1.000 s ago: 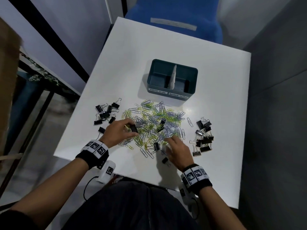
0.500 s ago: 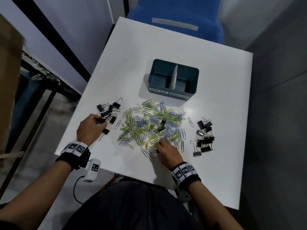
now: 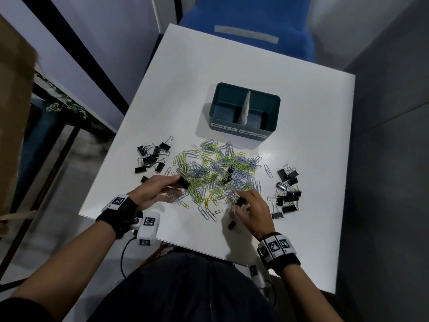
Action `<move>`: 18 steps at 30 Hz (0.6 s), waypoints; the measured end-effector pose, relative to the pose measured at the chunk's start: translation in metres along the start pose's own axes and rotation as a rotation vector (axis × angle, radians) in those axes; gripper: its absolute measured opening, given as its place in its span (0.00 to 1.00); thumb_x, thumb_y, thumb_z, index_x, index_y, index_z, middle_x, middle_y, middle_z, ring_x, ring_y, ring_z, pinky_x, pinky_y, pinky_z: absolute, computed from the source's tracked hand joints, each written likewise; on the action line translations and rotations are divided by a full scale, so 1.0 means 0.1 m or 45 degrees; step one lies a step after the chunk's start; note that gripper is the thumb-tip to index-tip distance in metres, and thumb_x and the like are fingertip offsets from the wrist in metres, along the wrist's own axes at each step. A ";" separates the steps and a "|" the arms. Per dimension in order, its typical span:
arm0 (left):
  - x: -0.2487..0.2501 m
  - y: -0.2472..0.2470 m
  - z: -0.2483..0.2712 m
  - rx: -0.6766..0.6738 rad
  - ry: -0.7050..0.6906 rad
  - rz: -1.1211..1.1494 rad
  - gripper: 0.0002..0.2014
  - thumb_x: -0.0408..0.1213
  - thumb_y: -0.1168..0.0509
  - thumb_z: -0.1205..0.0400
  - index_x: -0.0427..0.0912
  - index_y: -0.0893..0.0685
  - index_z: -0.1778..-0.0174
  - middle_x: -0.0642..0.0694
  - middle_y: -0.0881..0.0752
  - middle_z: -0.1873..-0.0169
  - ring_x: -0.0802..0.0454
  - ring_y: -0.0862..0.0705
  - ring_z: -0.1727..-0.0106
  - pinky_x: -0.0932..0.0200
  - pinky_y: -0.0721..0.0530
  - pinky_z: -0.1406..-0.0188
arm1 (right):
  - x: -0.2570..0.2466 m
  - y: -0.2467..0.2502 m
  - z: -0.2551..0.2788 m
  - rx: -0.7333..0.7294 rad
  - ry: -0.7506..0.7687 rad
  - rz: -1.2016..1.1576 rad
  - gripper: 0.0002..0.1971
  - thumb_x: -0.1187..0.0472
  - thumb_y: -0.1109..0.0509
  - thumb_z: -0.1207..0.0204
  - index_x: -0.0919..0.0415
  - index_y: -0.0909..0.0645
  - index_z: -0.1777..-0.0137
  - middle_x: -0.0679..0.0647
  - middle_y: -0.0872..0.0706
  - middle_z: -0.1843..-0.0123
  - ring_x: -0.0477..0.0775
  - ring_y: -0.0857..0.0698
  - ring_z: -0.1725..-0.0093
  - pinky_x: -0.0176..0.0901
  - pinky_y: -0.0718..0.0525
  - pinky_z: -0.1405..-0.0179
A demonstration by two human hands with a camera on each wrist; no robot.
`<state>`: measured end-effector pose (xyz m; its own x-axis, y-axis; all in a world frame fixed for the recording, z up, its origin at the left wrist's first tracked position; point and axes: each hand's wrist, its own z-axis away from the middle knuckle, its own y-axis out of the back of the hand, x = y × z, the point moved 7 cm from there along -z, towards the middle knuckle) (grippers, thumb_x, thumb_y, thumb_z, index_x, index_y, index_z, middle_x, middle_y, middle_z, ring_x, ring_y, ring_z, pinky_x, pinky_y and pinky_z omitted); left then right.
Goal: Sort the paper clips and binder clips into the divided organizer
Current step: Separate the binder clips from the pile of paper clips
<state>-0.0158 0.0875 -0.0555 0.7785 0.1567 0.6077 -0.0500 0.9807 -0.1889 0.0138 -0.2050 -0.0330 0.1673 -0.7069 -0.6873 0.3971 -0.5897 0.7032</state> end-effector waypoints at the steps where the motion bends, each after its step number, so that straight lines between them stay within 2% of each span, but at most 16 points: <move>1: 0.00 -0.01 -0.01 0.007 0.000 0.042 0.20 0.48 0.31 0.21 0.34 0.14 0.43 0.38 0.13 0.43 0.43 0.15 0.43 0.56 0.14 0.62 | 0.03 0.06 0.00 0.030 -0.058 -0.056 0.17 0.61 0.28 0.27 0.58 0.20 0.37 0.50 0.21 0.46 0.47 0.19 0.52 0.36 0.17 0.53; 3: 0.00 0.03 -0.04 0.081 -0.032 0.039 0.13 0.40 0.32 0.19 0.35 0.15 0.45 0.35 0.15 0.44 0.45 0.14 0.45 0.55 0.14 0.61 | 0.13 0.19 0.01 0.103 -0.164 -0.143 0.16 0.64 0.27 0.27 0.58 0.18 0.40 0.50 0.20 0.46 0.43 0.19 0.51 0.34 0.16 0.51; 5: 0.06 0.09 -0.06 0.206 -0.109 -0.086 0.10 0.36 0.31 0.19 0.35 0.17 0.47 0.34 0.16 0.47 0.46 0.13 0.50 0.53 0.12 0.61 | 0.24 0.32 0.04 0.186 -0.201 -0.161 0.15 0.64 0.25 0.28 0.56 0.17 0.41 0.50 0.19 0.48 0.40 0.18 0.52 0.29 0.18 0.53; 7: 0.14 0.08 -0.05 0.349 -0.215 -0.353 0.08 0.37 0.30 0.19 0.38 0.18 0.48 0.40 0.15 0.50 0.49 0.12 0.56 0.54 0.13 0.65 | 0.33 0.41 0.07 0.242 -0.207 -0.157 0.15 0.63 0.24 0.28 0.58 0.16 0.41 0.51 0.19 0.50 0.40 0.18 0.53 0.25 0.21 0.55; 9: 0.23 -0.09 -0.02 0.421 -0.341 -0.763 0.09 0.41 0.29 0.21 0.44 0.18 0.48 0.47 0.15 0.52 0.52 0.14 0.56 0.59 0.17 0.63 | 0.41 0.47 0.11 0.280 -0.223 -0.174 0.13 0.62 0.24 0.28 0.59 0.16 0.43 0.53 0.19 0.50 0.41 0.17 0.54 0.33 0.15 0.58; 11: 0.21 -0.36 -0.04 0.364 -0.459 -1.167 0.14 0.47 0.29 0.21 0.47 0.20 0.43 0.52 0.18 0.49 0.55 0.16 0.52 0.58 0.16 0.57 | 0.47 0.53 0.13 0.310 -0.252 -0.185 0.12 0.63 0.24 0.29 0.57 0.17 0.45 0.53 0.20 0.50 0.44 0.17 0.54 0.38 0.14 0.60; 14: 0.03 -0.72 -0.11 0.219 -0.590 -1.703 0.23 0.53 0.31 0.23 0.50 0.27 0.35 0.52 0.24 0.43 0.53 0.19 0.49 0.53 0.16 0.59 | 0.57 0.67 0.13 0.383 -0.325 -0.156 0.12 0.64 0.25 0.30 0.58 0.16 0.46 0.55 0.18 0.49 0.48 0.16 0.55 0.29 0.19 0.59; 16: -0.08 -0.86 -0.15 0.158 -0.671 -1.937 0.24 0.50 0.30 0.24 0.50 0.28 0.34 0.48 0.25 0.43 0.48 0.21 0.49 0.52 0.16 0.64 | 0.67 0.80 0.12 0.447 -0.374 -0.092 0.13 0.64 0.24 0.31 0.58 0.15 0.46 0.56 0.18 0.51 0.52 0.16 0.56 0.38 0.18 0.54; 18: -0.11 -0.94 -0.17 0.157 -0.754 -2.008 0.21 0.42 0.29 0.24 0.48 0.25 0.36 0.44 0.24 0.47 0.46 0.22 0.54 0.53 0.17 0.71 | 0.79 0.91 0.10 0.479 -0.445 0.017 0.14 0.62 0.23 0.32 0.58 0.15 0.46 0.57 0.18 0.52 0.57 0.16 0.54 0.45 0.18 0.50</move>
<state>-0.0091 -0.0082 -0.0581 -0.2094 -0.9232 0.3223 0.4243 0.2112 0.8805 0.0540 -0.3185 -0.0214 -0.1669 -0.7656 -0.6213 0.0341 -0.6342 0.7724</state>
